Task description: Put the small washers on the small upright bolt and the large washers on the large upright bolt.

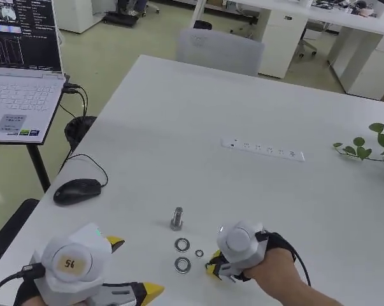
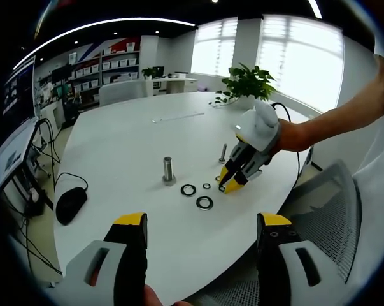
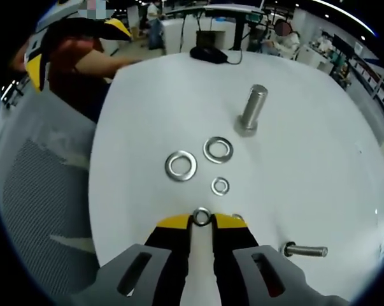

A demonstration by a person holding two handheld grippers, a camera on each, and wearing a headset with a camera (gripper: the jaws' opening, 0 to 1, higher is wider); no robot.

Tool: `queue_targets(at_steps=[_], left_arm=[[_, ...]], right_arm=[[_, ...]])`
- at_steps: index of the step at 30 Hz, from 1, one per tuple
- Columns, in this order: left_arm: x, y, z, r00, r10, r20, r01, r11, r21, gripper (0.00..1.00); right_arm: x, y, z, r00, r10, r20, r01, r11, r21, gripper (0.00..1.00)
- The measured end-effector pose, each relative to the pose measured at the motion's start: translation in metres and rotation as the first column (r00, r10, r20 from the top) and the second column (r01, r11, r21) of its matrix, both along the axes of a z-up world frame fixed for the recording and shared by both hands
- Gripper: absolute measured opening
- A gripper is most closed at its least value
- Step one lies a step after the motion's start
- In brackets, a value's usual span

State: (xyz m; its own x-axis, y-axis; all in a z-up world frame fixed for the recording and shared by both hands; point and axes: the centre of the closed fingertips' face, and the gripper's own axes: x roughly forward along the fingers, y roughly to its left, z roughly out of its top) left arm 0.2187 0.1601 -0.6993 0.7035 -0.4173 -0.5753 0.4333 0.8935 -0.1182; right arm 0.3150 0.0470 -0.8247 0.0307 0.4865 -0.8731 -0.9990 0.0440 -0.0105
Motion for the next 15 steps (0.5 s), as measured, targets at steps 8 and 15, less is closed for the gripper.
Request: queue_targets(at_steps=[8,15], left_arm=[[-0.002,0.003,-0.001,1.0,0.008,-0.003,-0.008,1.0,0.0,0.69],[0.0,-0.001,-0.001,1.0,-0.001,-0.002,0.001,1.0,-0.002,0.69]], right_arm=[[-0.005,-0.009,0.003,1.0,-0.02,0.001,0.02,1.0,0.018,0.14],[-0.002,-0.021,0.008,0.997,-0.071,-0.004,0.071,0.996,0.045,0.13]])
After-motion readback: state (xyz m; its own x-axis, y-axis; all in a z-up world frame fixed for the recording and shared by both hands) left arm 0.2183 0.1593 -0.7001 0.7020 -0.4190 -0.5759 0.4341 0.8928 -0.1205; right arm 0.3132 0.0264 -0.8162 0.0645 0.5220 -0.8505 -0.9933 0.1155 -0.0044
